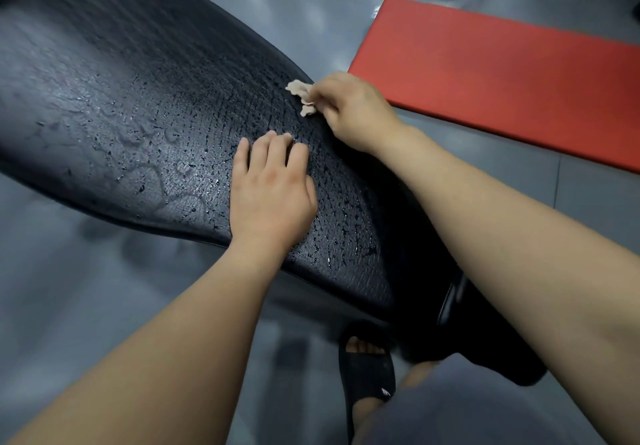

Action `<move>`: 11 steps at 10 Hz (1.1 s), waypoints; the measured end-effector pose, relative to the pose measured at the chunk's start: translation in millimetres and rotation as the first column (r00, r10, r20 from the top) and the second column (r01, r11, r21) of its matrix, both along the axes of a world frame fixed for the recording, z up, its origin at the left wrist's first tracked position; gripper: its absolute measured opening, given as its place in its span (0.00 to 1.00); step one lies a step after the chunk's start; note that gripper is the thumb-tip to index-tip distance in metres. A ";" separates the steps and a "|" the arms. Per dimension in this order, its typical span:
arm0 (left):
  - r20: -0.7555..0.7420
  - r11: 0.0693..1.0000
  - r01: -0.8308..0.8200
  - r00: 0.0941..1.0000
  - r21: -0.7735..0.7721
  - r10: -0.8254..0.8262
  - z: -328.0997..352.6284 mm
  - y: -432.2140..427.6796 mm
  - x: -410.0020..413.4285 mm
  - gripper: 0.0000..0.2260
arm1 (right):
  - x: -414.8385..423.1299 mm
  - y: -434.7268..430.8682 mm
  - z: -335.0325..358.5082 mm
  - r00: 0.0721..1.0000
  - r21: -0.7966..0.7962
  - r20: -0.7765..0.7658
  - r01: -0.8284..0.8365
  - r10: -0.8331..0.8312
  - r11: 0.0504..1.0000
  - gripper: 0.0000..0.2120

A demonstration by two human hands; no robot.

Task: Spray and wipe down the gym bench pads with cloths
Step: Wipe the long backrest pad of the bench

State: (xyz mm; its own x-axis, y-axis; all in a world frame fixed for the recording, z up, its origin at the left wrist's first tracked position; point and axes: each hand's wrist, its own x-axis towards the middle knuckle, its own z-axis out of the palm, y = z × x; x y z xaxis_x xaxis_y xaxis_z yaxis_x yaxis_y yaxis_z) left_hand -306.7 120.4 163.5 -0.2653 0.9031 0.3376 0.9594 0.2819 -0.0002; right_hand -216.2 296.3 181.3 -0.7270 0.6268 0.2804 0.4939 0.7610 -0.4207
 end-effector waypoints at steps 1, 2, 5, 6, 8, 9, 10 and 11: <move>-0.001 1.000 0.001 1.000 0.005 -0.001 -0.5 -0.8 0.6 0.16 | 35.3 -12.9 -10.7 0.999 0.000 -0.035 0.041 -0.041 0.999 0.11; 0.002 1.000 -0.005 1.000 0.008 0.005 0.0 -0.6 0.3 0.16 | 52.7 -18.4 -19.2 0.998 -0.003 -0.033 0.046 -0.046 0.999 0.11; -0.003 1.000 -0.002 1.000 -0.010 0.002 -1.1 0.7 -0.2 0.16 | -48.7 21.1 3.6 0.999 -0.061 -0.026 0.037 -0.039 0.997 0.17; 0.006 1.000 -0.003 1.000 -0.009 0.003 -0.3 0.3 -0.6 0.15 | -49.8 24.3 9.0 0.999 -0.069 0.003 0.038 -0.038 0.997 0.15; 0.003 1.000 -0.005 1.000 0.006 0.005 -0.9 -1.1 0.0 0.15 | 19.7 1.4 -7.8 0.997 -0.093 -0.038 0.062 -0.066 0.994 0.11; 0.006 1.000 -0.006 1.000 0.012 0.006 -1.6 -1.0 1.7 0.15 | 63.4 -7.5 -18.9 0.995 -0.118 -0.015 0.091 -0.094 0.989 0.10; 0.010 1.000 -0.005 1.000 0.000 0.005 -2.2 -1.2 0.9 0.16 | 105.1 -24.1 -28.5 0.997 -0.075 0.001 0.083 -0.083 0.994 0.09; 0.008 1.000 -0.004 1.000 0.002 0.004 -2.3 -1.6 -0.1 0.17 | 144.5 -42.3 -35.9 0.995 -0.041 -0.001 0.104 -0.104 0.994 0.08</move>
State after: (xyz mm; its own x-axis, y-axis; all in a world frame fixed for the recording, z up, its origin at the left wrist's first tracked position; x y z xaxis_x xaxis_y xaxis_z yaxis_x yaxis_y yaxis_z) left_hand -306.8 118.8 161.2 -0.2712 0.9015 0.3373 0.9584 0.2853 0.0081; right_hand -71.7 253.9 145.4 -0.6562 0.7101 0.2554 0.5684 0.6877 -0.4517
